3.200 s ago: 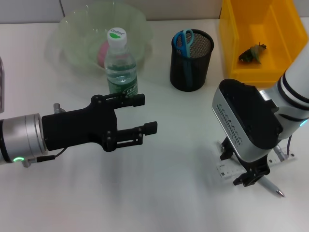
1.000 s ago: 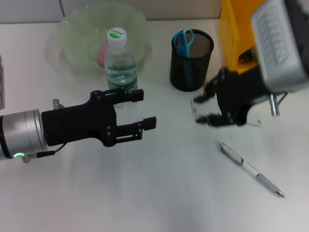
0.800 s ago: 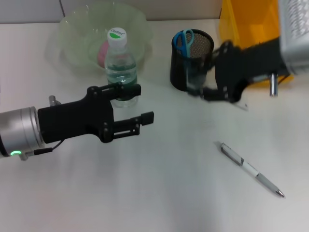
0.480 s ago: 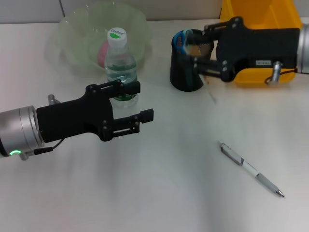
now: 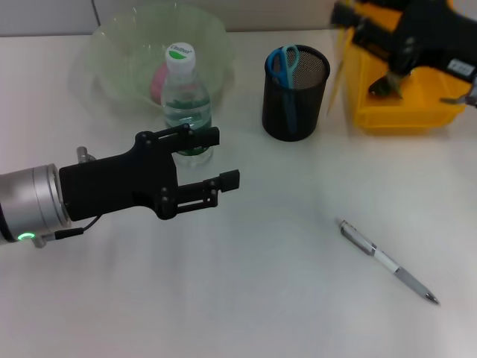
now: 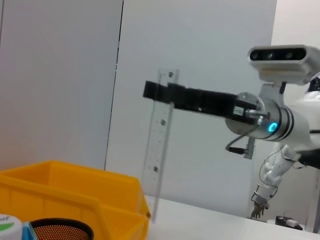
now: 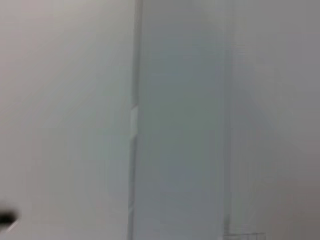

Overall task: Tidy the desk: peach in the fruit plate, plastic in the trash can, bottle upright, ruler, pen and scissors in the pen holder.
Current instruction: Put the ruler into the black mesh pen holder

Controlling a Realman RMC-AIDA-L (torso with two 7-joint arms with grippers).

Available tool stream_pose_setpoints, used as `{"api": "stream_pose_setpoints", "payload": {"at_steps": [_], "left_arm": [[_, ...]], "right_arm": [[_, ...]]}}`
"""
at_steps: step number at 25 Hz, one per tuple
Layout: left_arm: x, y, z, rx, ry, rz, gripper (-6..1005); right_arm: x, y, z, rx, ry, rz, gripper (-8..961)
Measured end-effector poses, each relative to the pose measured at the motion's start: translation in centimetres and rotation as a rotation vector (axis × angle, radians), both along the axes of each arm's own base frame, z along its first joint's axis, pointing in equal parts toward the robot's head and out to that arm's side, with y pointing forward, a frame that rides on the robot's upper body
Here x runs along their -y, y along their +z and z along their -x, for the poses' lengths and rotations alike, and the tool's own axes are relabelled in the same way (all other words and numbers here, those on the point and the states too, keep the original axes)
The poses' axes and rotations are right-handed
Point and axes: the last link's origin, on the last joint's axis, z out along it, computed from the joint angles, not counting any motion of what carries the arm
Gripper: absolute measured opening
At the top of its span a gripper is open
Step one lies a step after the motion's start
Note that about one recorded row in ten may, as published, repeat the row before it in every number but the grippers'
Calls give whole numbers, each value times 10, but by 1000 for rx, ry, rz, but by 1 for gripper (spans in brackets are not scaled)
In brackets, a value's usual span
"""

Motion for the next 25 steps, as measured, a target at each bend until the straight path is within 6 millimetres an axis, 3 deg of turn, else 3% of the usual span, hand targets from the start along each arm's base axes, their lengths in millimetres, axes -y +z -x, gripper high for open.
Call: {"api": "stream_pose_setpoints", "payload": {"at_steps": [12,25], "left_arm": [[1,-2,1,-7,-15,-13,724],[-3,-1,-6,6,-35,-6,723]], "right_arm": [[-10,-13,-33,-218,-137,-192,383],[-28,-42,-17,-130,-103,-188,383]]}}
